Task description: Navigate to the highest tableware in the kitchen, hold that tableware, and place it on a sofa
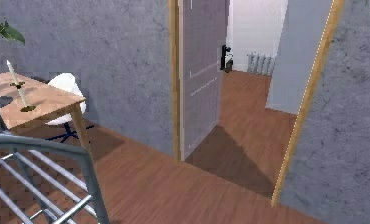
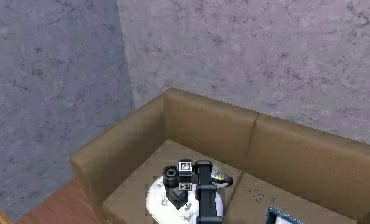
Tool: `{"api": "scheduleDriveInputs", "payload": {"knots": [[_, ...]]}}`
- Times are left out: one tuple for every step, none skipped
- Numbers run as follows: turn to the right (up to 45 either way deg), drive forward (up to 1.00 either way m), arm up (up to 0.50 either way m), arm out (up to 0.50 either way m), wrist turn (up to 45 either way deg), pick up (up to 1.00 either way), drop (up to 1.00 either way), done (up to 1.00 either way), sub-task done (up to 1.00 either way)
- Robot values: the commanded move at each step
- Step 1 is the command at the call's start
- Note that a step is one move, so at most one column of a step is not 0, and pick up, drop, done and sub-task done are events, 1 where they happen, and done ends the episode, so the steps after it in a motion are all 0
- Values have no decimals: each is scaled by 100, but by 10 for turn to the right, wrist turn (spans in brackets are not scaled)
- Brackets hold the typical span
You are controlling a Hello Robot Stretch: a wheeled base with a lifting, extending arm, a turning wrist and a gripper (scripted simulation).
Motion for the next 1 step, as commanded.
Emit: {"api": "scheduleDriveInputs", "payload": {"knots": [[0, 0, 0, 0, 0, 0, 0, 100, 0]]}}
